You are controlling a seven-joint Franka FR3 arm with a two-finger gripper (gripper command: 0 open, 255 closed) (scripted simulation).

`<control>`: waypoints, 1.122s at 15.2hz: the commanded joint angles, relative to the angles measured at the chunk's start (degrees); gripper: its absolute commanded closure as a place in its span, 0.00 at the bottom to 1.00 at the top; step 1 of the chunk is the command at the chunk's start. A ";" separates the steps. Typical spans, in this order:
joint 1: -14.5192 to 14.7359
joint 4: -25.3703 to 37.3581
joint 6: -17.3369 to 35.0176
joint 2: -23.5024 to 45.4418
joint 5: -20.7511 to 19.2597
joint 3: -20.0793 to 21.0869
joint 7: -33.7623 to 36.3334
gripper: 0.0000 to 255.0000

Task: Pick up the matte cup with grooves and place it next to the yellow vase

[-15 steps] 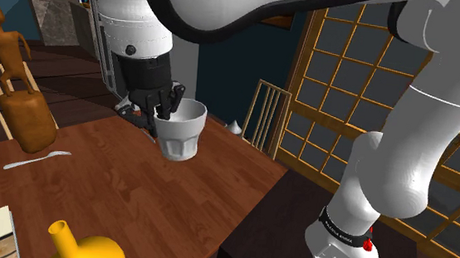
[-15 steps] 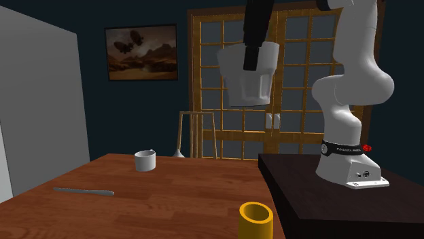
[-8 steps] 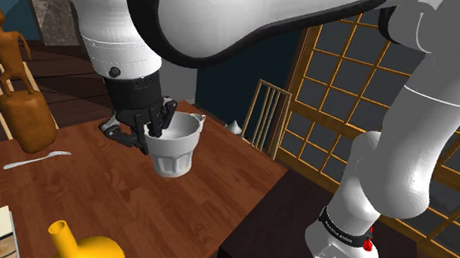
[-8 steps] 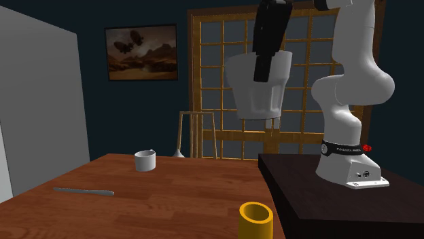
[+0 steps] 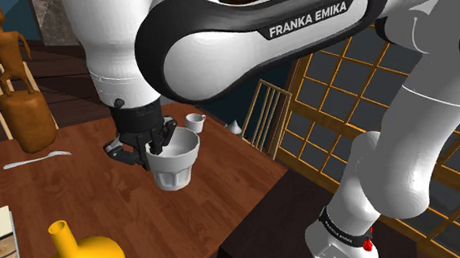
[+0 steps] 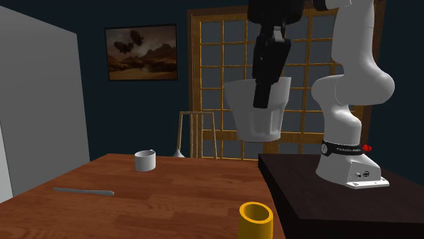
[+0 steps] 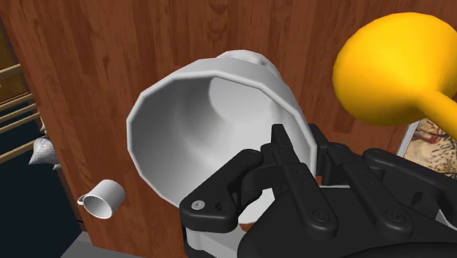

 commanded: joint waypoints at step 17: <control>0.27 -8.34 12.61 5.43 -4.02 -0.18 4.51 1.00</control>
